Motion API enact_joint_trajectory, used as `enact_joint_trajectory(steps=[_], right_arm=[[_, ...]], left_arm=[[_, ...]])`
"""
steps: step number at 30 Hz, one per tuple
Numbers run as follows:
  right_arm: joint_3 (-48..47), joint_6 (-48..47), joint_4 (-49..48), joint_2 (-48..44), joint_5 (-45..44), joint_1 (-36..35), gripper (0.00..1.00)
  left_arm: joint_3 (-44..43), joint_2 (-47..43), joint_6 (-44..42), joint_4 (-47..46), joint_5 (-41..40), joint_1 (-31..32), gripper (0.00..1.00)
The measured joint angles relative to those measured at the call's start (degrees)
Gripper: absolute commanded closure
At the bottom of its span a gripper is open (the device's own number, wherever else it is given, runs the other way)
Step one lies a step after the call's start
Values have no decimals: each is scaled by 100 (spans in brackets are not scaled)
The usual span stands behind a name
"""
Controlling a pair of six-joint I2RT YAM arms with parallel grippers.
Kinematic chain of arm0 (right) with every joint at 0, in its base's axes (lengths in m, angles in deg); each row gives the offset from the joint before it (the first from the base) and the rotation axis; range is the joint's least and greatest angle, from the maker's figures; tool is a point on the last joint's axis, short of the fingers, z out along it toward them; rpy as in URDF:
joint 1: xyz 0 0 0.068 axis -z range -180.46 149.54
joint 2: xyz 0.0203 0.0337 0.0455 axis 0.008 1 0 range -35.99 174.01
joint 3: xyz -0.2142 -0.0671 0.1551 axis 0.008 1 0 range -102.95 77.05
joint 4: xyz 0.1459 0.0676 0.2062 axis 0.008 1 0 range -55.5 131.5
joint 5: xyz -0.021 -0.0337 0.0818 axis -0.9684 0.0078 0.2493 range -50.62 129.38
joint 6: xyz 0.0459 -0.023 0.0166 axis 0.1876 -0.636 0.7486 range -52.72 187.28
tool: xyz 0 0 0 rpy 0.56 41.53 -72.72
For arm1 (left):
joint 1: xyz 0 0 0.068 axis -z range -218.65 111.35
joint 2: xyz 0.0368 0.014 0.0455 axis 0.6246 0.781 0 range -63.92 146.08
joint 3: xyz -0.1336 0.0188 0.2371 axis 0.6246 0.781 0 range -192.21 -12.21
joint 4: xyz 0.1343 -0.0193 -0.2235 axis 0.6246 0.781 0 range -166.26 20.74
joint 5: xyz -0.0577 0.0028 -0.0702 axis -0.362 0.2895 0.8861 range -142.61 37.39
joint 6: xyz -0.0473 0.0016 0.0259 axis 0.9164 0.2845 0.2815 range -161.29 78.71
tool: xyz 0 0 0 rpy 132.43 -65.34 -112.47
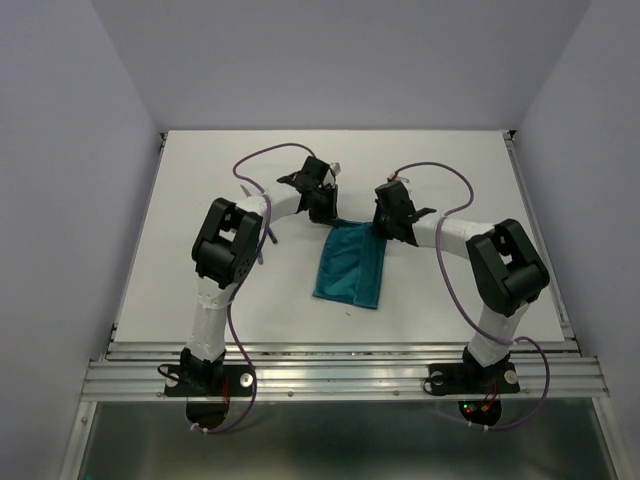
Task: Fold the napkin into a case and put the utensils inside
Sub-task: Smooth out the 2/3-rectangle-folded napkin at the center of the board.
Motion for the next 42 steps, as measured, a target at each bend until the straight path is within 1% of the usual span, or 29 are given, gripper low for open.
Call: enact_joint_trajectory(steps=[4, 14, 26, 28, 31, 34, 35, 36, 40, 42], right_arm=[[-44, -20, -2, 11, -70, 0, 91], [-323, 186, -247, 481, -57, 72, 91], [-439, 584, -306, 610, 37, 114, 91], [-439, 616, -306, 610, 44, 116, 89], [-439, 612, -293, 588, 76, 118, 84], [-424, 584, -216, 518, 111, 120, 74], [-376, 549, -160, 431, 129, 136, 71], [-339, 535, -96, 343, 142, 155, 63], [-205, 424, 44, -232, 214, 227, 52], [-181, 400, 33, -474, 286, 328, 49]], left_arm=[[-136, 48, -22, 111, -4, 0, 100], [-323, 63, 52, 179, 39, 4, 100], [-592, 63, 619, 162, 247, 120, 100], [-595, 63, 678, 146, 258, 140, 100], [-595, 63, 697, 153, 258, 140, 100], [-595, 70, 682, 153, 278, 127, 100], [-595, 87, 667, 151, 284, 111, 100], [-595, 101, 660, 151, 291, 103, 100], [-592, 232, 588, 149, 343, 70, 100], [-592, 302, 553, 146, 372, 61, 100]])
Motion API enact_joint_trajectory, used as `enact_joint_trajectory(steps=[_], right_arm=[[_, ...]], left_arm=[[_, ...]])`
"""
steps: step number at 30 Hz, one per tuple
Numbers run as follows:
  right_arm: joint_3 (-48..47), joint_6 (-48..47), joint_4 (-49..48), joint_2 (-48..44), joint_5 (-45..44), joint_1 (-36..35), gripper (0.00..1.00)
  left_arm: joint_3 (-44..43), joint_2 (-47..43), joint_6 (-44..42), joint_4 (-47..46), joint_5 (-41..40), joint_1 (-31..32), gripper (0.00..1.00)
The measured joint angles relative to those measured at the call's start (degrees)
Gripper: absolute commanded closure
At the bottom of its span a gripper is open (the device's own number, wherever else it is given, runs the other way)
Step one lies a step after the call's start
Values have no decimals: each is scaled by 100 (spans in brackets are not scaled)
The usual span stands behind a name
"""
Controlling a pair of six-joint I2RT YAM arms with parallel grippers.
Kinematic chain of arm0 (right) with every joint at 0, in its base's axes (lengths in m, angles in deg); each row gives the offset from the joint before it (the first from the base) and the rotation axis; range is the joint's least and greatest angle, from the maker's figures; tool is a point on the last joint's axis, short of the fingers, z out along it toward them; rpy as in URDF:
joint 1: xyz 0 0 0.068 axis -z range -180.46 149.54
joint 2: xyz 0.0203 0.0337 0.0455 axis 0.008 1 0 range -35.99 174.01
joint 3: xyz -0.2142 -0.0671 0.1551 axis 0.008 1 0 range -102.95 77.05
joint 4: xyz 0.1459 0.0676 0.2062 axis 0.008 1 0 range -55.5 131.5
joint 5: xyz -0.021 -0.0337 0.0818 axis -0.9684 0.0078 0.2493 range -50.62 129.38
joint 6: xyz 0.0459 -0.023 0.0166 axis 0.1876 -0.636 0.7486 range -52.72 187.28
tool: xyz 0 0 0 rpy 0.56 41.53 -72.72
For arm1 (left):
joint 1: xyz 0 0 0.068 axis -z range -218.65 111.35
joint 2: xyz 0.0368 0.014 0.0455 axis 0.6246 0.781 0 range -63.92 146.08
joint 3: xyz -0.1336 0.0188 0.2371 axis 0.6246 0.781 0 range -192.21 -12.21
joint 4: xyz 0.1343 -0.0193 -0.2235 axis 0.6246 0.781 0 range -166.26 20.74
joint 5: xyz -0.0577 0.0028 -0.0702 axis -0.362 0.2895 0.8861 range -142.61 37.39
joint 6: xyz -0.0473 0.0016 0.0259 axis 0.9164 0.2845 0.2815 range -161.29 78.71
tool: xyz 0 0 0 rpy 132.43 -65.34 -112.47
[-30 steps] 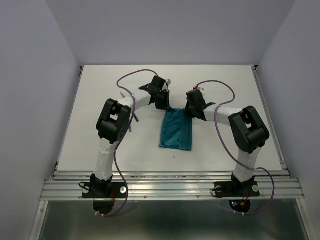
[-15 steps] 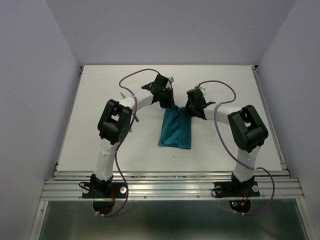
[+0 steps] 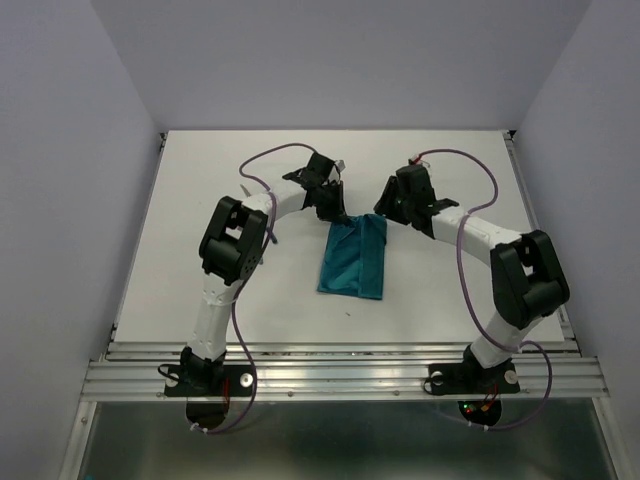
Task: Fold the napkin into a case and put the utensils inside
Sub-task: Smooth out the 2/3-rectangle-folded napkin at the center of the board.
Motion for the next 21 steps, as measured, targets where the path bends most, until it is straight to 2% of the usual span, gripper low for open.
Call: enact_joint_trajectory(steps=[6, 13, 17, 21], right_arm=[[232, -52, -105, -282, 424, 634, 41], [658, -205, -162, 85, 1486, 931, 41], [767, -249, -409, 205, 1987, 907, 43], [767, -236, -675, 358, 2253, 905, 50]], left_arm=[[0, 136, -98, -2, 57, -37, 100], [0, 136, -184, 2, 48, -35, 100], [0, 136, -234, 2, 31, -57, 100], [0, 136, -332, 4, 37, -79, 100]])
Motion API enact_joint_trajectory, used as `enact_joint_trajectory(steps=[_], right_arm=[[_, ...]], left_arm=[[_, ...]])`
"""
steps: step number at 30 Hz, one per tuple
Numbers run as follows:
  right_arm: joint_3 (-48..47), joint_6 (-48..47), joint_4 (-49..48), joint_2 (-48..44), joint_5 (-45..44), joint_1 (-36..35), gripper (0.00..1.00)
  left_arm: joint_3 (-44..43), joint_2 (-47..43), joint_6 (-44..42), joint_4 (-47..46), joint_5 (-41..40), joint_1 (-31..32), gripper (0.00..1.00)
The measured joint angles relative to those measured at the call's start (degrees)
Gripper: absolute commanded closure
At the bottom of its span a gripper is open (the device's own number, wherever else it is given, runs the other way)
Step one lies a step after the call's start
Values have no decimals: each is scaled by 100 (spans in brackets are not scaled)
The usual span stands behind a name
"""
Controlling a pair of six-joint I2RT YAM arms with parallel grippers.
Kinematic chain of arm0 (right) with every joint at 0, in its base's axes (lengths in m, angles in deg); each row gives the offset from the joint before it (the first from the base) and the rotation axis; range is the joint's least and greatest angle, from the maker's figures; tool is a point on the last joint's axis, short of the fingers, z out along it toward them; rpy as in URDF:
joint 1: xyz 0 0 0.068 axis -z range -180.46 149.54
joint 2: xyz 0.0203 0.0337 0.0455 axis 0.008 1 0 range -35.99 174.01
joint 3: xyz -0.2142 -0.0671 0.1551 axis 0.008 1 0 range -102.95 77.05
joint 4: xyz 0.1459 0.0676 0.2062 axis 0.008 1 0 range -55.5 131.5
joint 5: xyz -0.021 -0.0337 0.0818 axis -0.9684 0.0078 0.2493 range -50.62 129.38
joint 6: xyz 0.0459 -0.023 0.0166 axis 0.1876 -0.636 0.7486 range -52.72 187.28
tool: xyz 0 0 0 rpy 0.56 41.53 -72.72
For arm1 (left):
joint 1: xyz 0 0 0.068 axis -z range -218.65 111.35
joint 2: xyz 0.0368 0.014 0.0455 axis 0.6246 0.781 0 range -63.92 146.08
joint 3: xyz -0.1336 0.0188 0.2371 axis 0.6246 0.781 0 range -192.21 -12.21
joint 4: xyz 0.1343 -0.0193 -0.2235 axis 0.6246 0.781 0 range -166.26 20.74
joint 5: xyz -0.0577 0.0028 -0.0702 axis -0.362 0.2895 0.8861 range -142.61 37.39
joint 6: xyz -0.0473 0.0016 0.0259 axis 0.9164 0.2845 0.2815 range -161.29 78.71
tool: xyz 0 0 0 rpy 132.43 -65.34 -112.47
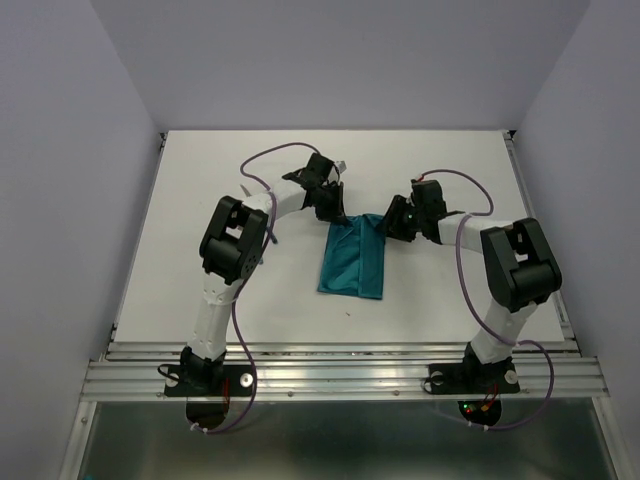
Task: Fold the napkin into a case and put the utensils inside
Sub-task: Smooth out the 2/3-rectangle-folded napkin at the center of the board.
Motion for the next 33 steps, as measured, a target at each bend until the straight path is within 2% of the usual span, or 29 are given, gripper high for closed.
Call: enact_joint_trajectory(steps=[12, 24, 29, 33], right_arm=[[83, 387, -745, 315, 186, 0, 66], [894, 839, -876, -321, -50, -37, 67], [1263, 1075, -931, -629, -203, -243, 65], [1305, 1147, -942, -699, -282, -339, 48]], left_arm=[[-273, 111, -398, 269, 33, -33, 100], [-507, 267, -678, 317, 205, 35, 100], [-745, 413, -831, 369, 282, 184, 100], [-857, 452, -988, 450, 315, 328, 100]])
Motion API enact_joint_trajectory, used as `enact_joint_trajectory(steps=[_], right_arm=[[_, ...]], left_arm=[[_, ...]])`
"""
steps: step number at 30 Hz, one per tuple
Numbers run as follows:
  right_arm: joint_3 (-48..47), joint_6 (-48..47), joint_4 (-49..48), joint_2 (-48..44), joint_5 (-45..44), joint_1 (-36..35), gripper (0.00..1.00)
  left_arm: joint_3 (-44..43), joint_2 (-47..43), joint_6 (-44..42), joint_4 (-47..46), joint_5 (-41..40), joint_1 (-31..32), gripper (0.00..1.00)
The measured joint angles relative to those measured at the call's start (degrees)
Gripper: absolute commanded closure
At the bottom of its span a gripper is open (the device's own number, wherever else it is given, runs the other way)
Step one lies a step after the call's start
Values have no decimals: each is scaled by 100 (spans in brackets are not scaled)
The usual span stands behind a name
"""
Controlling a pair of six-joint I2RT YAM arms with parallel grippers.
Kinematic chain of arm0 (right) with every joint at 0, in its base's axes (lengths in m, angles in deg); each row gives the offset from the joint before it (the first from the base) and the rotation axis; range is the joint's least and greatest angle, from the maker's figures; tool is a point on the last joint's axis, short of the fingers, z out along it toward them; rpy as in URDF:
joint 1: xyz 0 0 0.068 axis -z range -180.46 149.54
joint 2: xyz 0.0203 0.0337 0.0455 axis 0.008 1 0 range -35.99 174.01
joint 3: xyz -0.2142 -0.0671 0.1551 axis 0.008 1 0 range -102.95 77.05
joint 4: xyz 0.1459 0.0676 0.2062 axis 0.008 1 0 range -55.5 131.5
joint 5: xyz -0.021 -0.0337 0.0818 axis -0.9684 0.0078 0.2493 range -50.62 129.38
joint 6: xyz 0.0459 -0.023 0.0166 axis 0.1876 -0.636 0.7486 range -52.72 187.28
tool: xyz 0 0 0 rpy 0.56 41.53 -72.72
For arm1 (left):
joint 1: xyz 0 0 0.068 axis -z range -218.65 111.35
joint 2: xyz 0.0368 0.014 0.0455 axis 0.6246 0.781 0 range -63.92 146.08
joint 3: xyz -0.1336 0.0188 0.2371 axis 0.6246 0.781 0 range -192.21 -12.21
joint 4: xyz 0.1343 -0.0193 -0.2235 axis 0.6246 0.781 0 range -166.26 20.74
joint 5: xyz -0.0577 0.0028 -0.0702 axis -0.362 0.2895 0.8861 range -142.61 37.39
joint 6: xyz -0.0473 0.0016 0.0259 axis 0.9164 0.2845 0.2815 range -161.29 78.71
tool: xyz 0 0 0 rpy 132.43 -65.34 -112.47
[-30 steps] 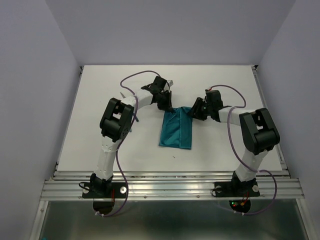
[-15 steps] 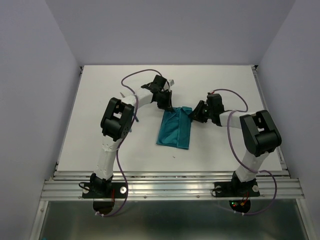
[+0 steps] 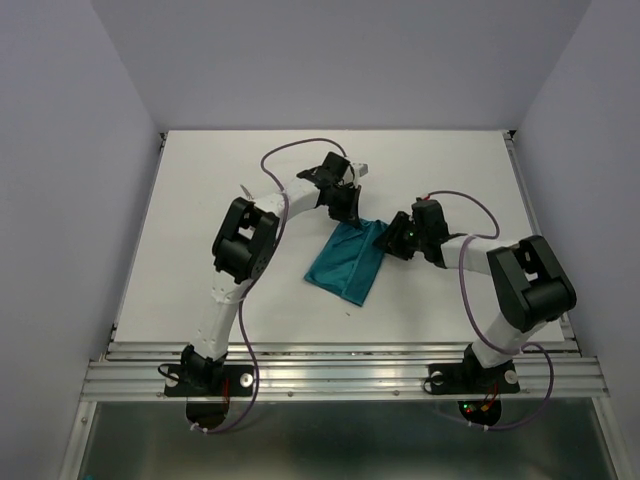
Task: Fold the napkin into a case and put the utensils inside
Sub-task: Smooth out the 2/3-rectangle-folded napkin at the center of the board.
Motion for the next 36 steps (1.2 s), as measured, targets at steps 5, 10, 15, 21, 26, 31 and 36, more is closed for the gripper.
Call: enact_joint_trajectory(steps=[5, 10, 15, 21, 26, 31, 36], right_arm=[[-4, -101, 409, -345, -378, -2, 38], [-4, -396, 946, -994, -951, -2, 42], [-98, -597, 1213, -1150, -1290, 0, 73], [-557, -796, 1355, -599, -1375, 0, 91], [-938, -920, 1392, -164, -1287, 0, 91], [-1215, -966, 1392, 162, -1088, 0, 91], [-1408, -960, 1381, 457, -1014, 0, 91]], left_arm=[[-63, 48, -157, 79, 103, 57, 100], [-76, 63, -260, 101, 210, 57, 100], [-76, 68, -315, 109, 247, 55, 100], [-76, 68, -363, 109, 256, 55, 100], [-81, 68, -369, 111, 256, 55, 100], [-81, 68, -369, 114, 256, 55, 100], [-81, 68, -369, 116, 256, 55, 100]])
